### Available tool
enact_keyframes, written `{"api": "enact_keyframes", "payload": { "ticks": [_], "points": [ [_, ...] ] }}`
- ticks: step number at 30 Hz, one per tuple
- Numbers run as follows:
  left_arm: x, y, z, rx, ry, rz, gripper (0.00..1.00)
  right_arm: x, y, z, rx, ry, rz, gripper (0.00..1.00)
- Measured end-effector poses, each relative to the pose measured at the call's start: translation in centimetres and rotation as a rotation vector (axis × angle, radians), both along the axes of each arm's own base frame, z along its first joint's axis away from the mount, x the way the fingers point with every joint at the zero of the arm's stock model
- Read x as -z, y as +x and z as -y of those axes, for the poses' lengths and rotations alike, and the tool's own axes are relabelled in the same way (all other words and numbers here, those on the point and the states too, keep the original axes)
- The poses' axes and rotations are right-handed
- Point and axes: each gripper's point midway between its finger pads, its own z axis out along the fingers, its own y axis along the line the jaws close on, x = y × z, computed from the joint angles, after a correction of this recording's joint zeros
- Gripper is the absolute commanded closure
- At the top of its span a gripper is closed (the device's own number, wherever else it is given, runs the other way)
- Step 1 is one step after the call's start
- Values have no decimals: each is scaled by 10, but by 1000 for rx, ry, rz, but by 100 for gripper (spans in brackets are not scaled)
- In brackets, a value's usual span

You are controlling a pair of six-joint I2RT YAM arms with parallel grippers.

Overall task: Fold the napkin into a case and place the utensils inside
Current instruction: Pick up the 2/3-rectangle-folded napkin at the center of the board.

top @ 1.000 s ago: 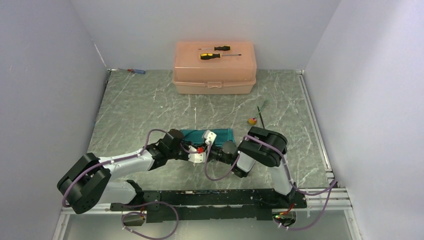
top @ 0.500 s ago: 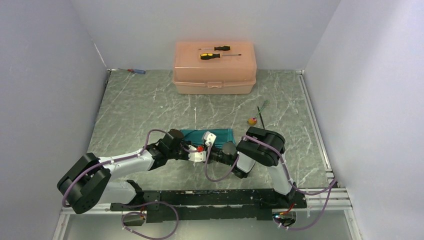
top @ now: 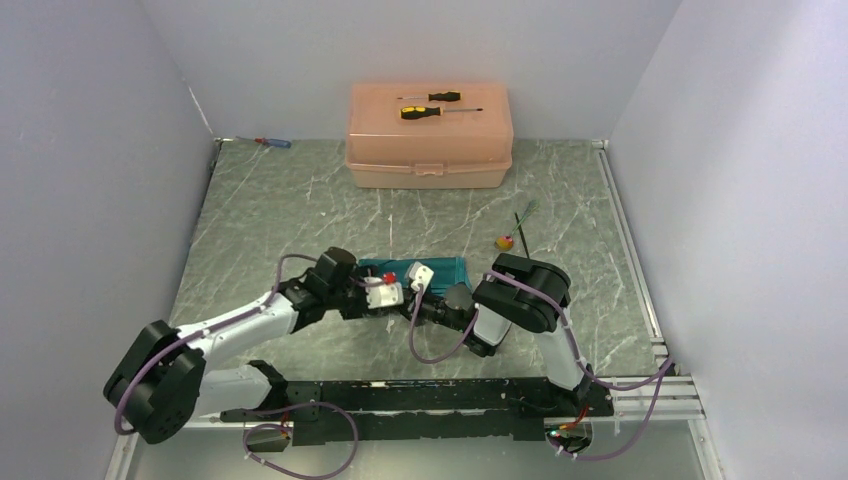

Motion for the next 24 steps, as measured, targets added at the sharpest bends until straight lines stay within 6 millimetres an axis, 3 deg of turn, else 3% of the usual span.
{"api": "enact_keyframes", "payload": {
  "ticks": [5, 10, 14, 17, 24],
  "points": [
    [-28, 21, -28, -181, -64, -62, 35, 0, 0, 0, 0, 1, -3, 100],
    [-47, 42, -40, -323, -140, -129, 30, 0, -1, 0, -1, 3, -5, 100],
    [-39, 52, -32, -356, -166, -212, 36, -3, -1, -1, -3, 7, -4, 100],
    [-31, 48, -27, -335, -179, -259, 37, -7, -1, -1, -2, 18, -2, 100],
    [-21, 59, -16, -287, -188, -245, 39, -11, -3, -2, -5, 27, -36, 100]
  ]
}}
